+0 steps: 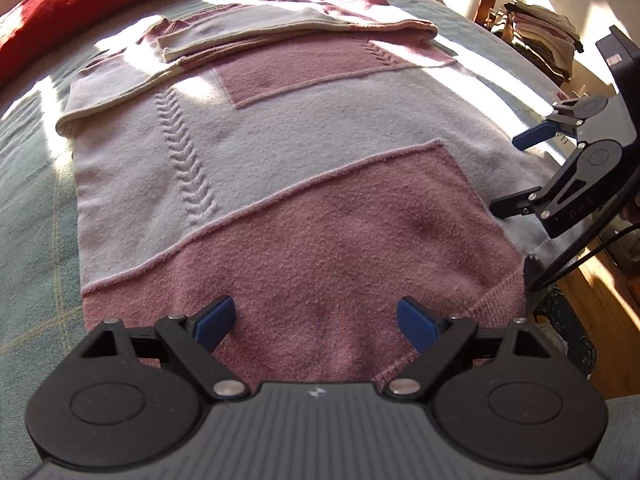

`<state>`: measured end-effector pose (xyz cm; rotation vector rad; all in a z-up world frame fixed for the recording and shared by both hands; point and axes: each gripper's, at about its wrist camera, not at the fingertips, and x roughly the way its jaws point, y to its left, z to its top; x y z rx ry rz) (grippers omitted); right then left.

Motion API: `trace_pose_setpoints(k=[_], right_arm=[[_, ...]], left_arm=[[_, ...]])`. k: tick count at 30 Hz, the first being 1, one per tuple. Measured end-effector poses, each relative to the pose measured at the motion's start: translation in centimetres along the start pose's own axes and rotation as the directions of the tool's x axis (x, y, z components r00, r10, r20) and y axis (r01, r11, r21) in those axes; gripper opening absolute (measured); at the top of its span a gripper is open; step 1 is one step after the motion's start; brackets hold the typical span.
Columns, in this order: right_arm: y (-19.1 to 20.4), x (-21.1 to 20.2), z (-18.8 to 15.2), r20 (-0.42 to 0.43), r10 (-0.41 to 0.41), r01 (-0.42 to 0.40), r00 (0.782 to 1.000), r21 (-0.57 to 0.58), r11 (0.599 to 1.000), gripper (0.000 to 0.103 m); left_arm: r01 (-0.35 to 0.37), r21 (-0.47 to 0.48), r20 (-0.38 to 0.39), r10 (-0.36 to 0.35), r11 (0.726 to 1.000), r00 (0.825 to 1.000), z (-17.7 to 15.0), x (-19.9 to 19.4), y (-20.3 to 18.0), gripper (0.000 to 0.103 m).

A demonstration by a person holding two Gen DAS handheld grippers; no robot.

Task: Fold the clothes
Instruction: 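Move both open tools back over the sweater body toward the pink ribbed hem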

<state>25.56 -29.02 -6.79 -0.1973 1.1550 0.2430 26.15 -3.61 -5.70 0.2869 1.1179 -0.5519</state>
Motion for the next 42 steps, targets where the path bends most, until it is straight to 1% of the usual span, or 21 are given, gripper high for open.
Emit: trace_pose_setpoints(k=[3,5,8,10,11,12,13,15,16,18,21,22,25,27,28,30,32,34,37,40,42], right_arm=[[-0.3,0.0,-0.1,0.006,0.02,-0.02,1.0,0.025,0.999,0.103],[-0.7,0.1,-0.3,0.018,0.036,-0.037,0.999,0.023,0.999,0.103],[-0.8,0.0,-0.5,0.035,0.046,-0.046,0.998,0.018,0.999,0.103],[-0.7,-0.2,-0.1,0.017,0.038,-0.039,0.999,0.016,0.999,0.103],[-0.7,-0.6,0.2,0.013,0.036,-0.036,0.999,0.024,0.999,0.103],[-0.6,-1.1,0.4,0.028,0.049,-0.05,0.998,0.033,0.998,0.103],[-0.6,-1.6,0.6,0.05,0.069,-0.071,0.996,0.041,0.997,0.103],[-0.4,-2.0,0.7,0.065,0.106,-0.109,0.992,0.055,0.992,0.103],[-0.2,-1.7,0.7,0.047,0.121,-0.124,0.991,0.058,0.991,0.103],[-0.3,-0.9,0.0,0.0,0.112,-0.112,0.994,0.052,0.992,0.103],[-1.2,-1.2,-1.5,-0.016,0.058,-0.057,0.998,0.017,0.998,0.103],[-1.5,-1.4,-1.6,-0.016,0.055,-0.055,0.998,0.021,0.998,0.103],[-1.9,-2.3,-1.4,-0.005,0.059,-0.059,0.998,0.036,0.998,0.103],[-1.1,-2.5,-0.6,0.03,0.071,-0.072,0.997,0.013,0.997,0.103],[-0.5,-2.4,-0.3,0.043,0.084,-0.084,0.996,-0.006,0.996,0.103],[0.9,-1.4,0.1,0.024,0.091,-0.089,0.996,-0.052,0.995,0.103],[1.8,-0.4,0.1,0.002,0.071,-0.07,0.997,-0.081,0.994,0.103],[1.9,-0.3,-0.3,0.02,0.065,-0.063,0.998,-0.088,0.994,0.103],[1.4,-0.4,-0.7,0.036,0.08,-0.077,0.996,-0.079,0.994,0.103],[1.4,-0.3,-0.7,0.038,0.077,-0.074,0.996,-0.081,0.994,0.103],[1.6,-0.2,-0.7,0.04,0.064,-0.061,0.997,-0.078,0.995,0.103]], left_arm=[[-0.02,-0.034,-0.034,0.019,0.999,0.999,-1.4,-0.4,0.7,0.089],[-0.031,-0.082,-0.057,0.026,0.996,0.998,-1.6,-1.0,1.6,0.089],[-0.044,-0.1,-0.018,0.042,0.994,0.999,-0.8,-2.1,2.0,0.088],[-0.045,-0.086,0.008,0.046,0.995,0.999,0.0,-2.1,1.9,0.089],[-0.043,-0.092,0.01,0.044,0.995,0.999,0.1,-1.7,2.1,0.089],[-0.04,-0.104,0.008,0.041,0.994,0.999,0.2,-1.2,2.3,0.089],[-0.044,-0.126,-0.005,0.044,0.991,0.999,0.2,-0.6,2.7,0.089],[-0.052,-0.181,-0.025,0.049,0.982,0.999,-0.1,0.4,3.4,0.089],[-0.049,-0.195,-0.019,0.046,0.98,0.999,-0.2,0.4,3.6,0.089],[-0.06,-0.185,-0.028,0.056,0.981,0.998,-0.4,0.2,3.7,0.089],[-0.083,-0.164,-0.053,0.076,0.983,0.996,-0.6,-0.2,3.8,0.089],[-0.086,-0.172,-0.055,0.077,0.981,0.995,-0.5,-0.5,4.0,0.089],[-0.089,-0.188,-0.028,0.086,0.978,0.996,0.3,-0.9,4.1,0.089],[-0.089,-0.186,-0.007,0.089,0.979,0.996,1.2,-0.5,3.9,0.089],[-0.095,-0.176,-0.012,0.094,0.98,0.995,1.5,-0.1,3.8,0.089],[-0.106,-0.161,-0.022,0.104,0.981,0.994,1.8,0.7,3.6,0.089],[-0.099,-0.176,-0.028,0.095,0.979,0.995,1.2,0.9,4.0,0.089],[-0.102,-0.205,-0.043,0.095,0.974,0.995,0.3,0.4,4.6,0.089],[-0.119,-0.228,-0.071,0.105,0.966,0.992,-0.3,-0.4,5.2,0.089],[-0.108,-0.241,-0.04,0.101,0.964,0.994,0.5,-1.2,5.2,0.089],[-0.088,-0.237,-0.02,0.086,0.967,0.996,1.1,-1.0,5.2,0.089]])
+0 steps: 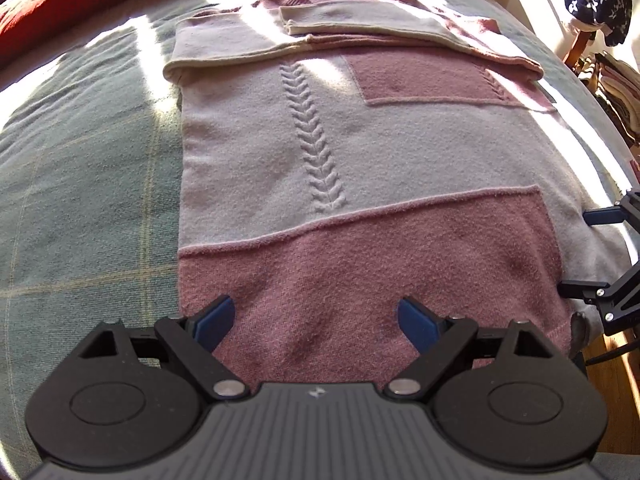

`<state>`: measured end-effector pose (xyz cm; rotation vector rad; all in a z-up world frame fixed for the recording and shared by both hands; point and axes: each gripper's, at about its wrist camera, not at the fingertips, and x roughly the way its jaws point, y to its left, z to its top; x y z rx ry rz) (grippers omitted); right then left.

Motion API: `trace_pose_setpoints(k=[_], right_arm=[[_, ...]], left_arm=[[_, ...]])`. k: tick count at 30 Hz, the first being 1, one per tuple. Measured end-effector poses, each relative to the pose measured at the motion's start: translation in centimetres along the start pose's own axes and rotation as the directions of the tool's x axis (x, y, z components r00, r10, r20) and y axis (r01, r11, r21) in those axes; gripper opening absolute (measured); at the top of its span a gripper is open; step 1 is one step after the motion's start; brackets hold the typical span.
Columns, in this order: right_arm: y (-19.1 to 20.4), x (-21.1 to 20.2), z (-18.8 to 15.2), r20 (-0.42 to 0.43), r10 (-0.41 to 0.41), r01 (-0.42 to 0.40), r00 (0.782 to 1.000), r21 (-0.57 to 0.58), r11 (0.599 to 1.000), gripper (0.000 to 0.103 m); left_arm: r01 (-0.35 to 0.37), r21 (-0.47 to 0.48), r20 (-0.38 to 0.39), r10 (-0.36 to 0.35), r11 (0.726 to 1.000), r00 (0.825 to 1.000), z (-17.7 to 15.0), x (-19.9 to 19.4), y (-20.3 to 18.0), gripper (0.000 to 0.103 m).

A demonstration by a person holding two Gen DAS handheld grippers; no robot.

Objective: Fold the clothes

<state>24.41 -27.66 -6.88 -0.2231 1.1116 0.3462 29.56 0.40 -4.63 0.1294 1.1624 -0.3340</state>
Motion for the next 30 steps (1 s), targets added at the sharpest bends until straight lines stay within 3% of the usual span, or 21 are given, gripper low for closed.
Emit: trace_pose_setpoints(k=[6,10,13,15,18,26,30], right_arm=[[0.1,0.0,0.1,-0.002,-0.013,0.013,1.0,0.001,1.0,0.103],[0.0,0.1,-0.1,0.007,-0.011,0.011,1.0,0.002,1.0,0.103],[0.2,0.1,-0.2,0.012,-0.021,0.021,1.0,0.007,1.0,0.103],[0.3,0.1,-0.1,0.008,-0.024,0.024,1.0,0.006,1.0,0.103],[0.2,0.1,0.0,0.007,-0.018,0.018,1.0,0.006,1.0,0.103],[0.5,0.1,-0.3,0.024,-0.035,0.035,0.999,0.013,0.999,0.103],[0.5,0.0,0.6,-0.013,-0.043,0.043,0.999,0.018,0.999,0.103]], left_arm=[[0.004,-0.029,-0.026,-0.005,1.0,1.0,-0.2,0.9,-0.1,0.088],[0.11,-0.032,-0.001,-0.11,0.993,0.994,0.2,-0.6,-0.5,0.088],[0.135,0.0,-0.064,-0.135,0.991,0.989,-0.3,0.3,-1.3,0.089],[0.114,-0.03,-0.091,-0.117,0.993,0.989,-0.8,0.7,-1.2,0.088],[0.133,-0.114,-0.07,-0.141,0.985,0.987,-0.4,0.0,-0.6,0.088],[0.122,-0.026,0.081,-0.119,0.992,0.99,7.0,0.7,1.3,0.088],[0.109,-0.012,0.079,-0.108,0.994,0.991,10.1,3.3,2.5,0.088]])
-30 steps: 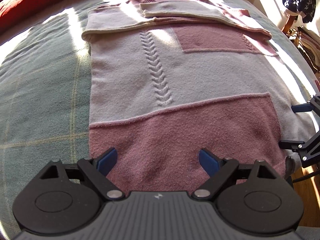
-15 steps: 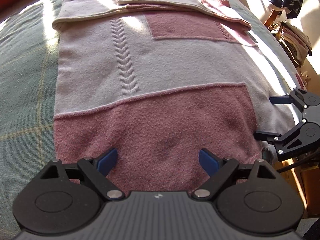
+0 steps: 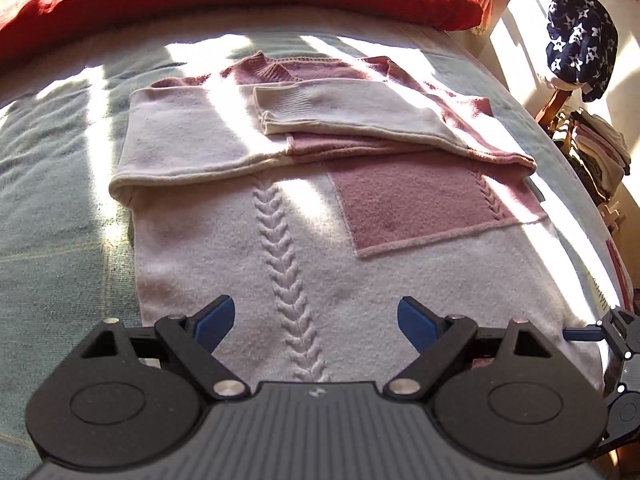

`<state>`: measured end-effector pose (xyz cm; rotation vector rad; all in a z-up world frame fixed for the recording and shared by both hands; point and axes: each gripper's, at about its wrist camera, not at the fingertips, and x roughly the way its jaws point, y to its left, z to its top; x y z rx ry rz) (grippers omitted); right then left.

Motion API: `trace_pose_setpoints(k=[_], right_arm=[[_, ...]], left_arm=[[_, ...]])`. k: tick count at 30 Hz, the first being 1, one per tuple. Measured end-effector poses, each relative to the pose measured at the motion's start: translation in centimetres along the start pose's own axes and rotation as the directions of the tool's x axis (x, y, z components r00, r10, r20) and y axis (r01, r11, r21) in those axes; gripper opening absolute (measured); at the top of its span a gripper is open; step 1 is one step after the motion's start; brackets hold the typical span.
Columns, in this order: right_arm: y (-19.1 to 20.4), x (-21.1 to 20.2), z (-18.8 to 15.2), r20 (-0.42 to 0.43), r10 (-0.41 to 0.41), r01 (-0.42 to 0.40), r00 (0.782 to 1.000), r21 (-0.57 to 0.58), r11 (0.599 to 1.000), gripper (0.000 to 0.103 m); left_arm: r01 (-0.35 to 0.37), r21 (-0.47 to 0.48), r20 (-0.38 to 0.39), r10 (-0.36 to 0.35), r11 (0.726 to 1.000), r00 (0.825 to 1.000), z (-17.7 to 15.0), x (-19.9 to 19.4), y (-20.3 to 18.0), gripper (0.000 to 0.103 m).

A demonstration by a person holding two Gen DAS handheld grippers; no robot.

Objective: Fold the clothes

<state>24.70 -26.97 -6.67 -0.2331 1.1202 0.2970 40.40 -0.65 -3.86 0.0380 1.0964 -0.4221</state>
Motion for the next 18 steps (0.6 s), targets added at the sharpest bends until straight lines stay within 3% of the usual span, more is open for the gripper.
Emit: trace_pose_setpoints(k=[4,8,12,18], right_arm=[[-0.3,-0.6,1.3,-0.004,-0.037,0.037,0.999,0.015,0.999,0.103],[-1.5,-1.3,3.4,0.032,-0.091,0.089,0.995,0.047,0.995,0.103],[-4.1,-0.2,7.4,0.102,-0.123,0.112,0.987,0.106,0.988,0.103],[-7.8,3.3,11.6,0.149,-0.003,-0.034,0.989,0.249,0.968,0.103]], left_arm=[[-0.085,0.084,-0.077,0.091,0.993,0.993,0.2,1.8,0.7,0.088],[-0.063,0.088,-0.051,0.068,0.994,0.996,0.8,0.7,1.5,0.089],[-0.034,0.168,-0.033,0.04,0.985,0.999,3.0,1.8,0.8,0.089],[0.009,0.193,-0.047,0.0,0.981,0.999,4.7,4.4,1.1,0.089]])
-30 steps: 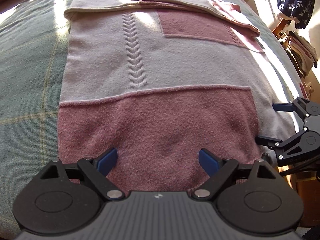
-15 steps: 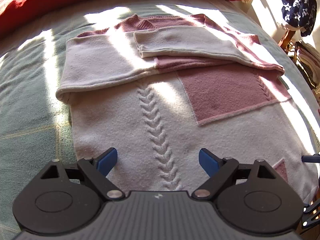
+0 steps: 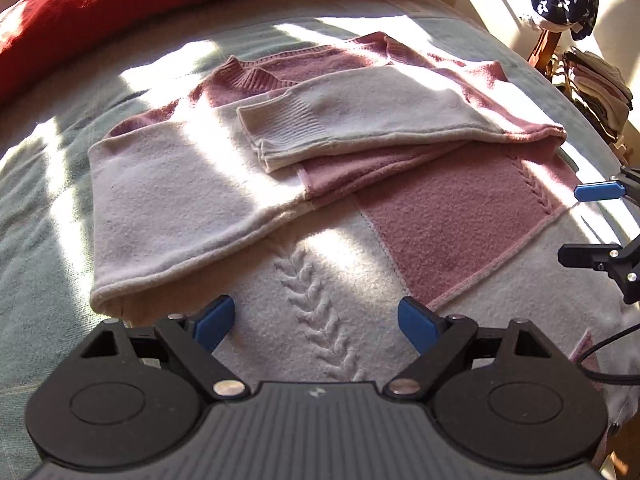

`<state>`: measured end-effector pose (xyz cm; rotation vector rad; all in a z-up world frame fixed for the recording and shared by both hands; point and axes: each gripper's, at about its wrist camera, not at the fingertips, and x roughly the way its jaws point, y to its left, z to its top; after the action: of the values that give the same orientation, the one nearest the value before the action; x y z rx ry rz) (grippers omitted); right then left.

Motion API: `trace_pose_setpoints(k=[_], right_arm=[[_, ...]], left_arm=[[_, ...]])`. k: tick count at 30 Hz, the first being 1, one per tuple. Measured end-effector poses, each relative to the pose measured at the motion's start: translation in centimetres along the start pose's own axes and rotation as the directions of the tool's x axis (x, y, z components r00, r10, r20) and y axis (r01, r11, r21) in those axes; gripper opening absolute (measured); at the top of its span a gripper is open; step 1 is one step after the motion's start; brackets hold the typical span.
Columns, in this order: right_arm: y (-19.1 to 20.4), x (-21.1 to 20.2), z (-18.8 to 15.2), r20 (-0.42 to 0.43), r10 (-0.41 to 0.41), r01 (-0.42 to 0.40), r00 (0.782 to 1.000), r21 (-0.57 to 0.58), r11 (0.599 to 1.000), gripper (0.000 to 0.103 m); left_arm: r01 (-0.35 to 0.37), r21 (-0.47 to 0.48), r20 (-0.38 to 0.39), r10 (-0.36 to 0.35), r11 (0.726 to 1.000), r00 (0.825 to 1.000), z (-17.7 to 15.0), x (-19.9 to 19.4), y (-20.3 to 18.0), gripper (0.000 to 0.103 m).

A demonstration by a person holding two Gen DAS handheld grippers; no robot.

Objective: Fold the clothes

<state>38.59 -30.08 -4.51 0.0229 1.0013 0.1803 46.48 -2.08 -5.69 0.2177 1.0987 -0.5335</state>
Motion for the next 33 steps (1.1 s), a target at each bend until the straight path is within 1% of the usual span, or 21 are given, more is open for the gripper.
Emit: trace_pose_setpoints(k=[1,3,4,6,8,11,15,20,25,28,31,33], right_arm=[[-0.5,0.5,0.0,-0.013,0.005,-0.004,1.0,0.031,1.0,0.103],[-1.8,1.0,-0.7,-0.048,-0.05,0.054,0.998,0.092,0.994,0.103],[-2.4,0.9,-1.2,-0.052,-0.069,0.075,0.996,0.113,0.991,0.103],[-3.2,0.6,-1.9,-0.058,-0.081,0.088,0.995,0.133,0.987,0.103],[-3.0,0.7,-2.1,-0.065,-0.087,0.094,0.994,0.119,0.988,0.103],[-2.4,1.2,-2.0,-0.084,-0.119,0.127,0.989,0.1,0.987,0.103],[-2.3,1.6,-2.2,-0.082,-0.14,0.148,0.987,0.113,0.982,0.103],[-2.0,1.8,-2.0,-0.089,-0.162,0.171,0.983,0.11,0.979,0.103],[-1.9,1.8,-1.8,-0.102,-0.167,0.178,0.981,0.107,0.978,0.103],[-1.8,1.9,-1.6,-0.113,-0.169,0.181,0.979,0.106,0.978,0.103],[-1.8,1.8,-1.6,-0.112,-0.173,0.184,0.979,0.1,0.978,0.103],[-1.4,1.4,-1.6,-0.105,-0.191,0.2,0.976,0.084,0.976,0.103]], left_arm=[[0.003,-0.002,-0.001,-0.003,1.0,1.0,-0.1,0.2,0.2,0.089],[0.01,0.0,0.006,-0.01,1.0,1.0,-0.3,0.3,0.5,0.09],[0.013,0.0,0.008,-0.013,1.0,1.0,-0.4,0.3,0.7,0.091],[0.021,-0.004,0.009,-0.021,1.0,1.0,-0.4,0.5,0.8,0.095],[0.026,-0.01,0.0,-0.026,1.0,1.0,-0.2,0.9,0.6,0.1],[0.022,0.009,-0.011,-0.022,1.0,1.0,0.1,1.2,0.2,0.101],[0.038,0.01,-0.007,-0.038,0.999,0.999,0.1,1.1,0.4,0.101],[0.026,0.029,0.008,-0.026,0.999,1.0,-0.2,0.8,0.0,0.101],[0.039,0.005,0.051,-0.04,0.999,0.998,-0.6,-0.8,-0.3,0.101],[0.033,0.014,0.074,-0.034,0.999,0.997,-1.3,-2.2,-1.1,0.101],[0.021,0.039,0.076,-0.024,0.999,0.997,-2.1,-2.9,-2.1,0.101],[0.01,0.045,0.07,-0.013,0.999,0.997,-3.1,-3.4,-2.9,0.101]])
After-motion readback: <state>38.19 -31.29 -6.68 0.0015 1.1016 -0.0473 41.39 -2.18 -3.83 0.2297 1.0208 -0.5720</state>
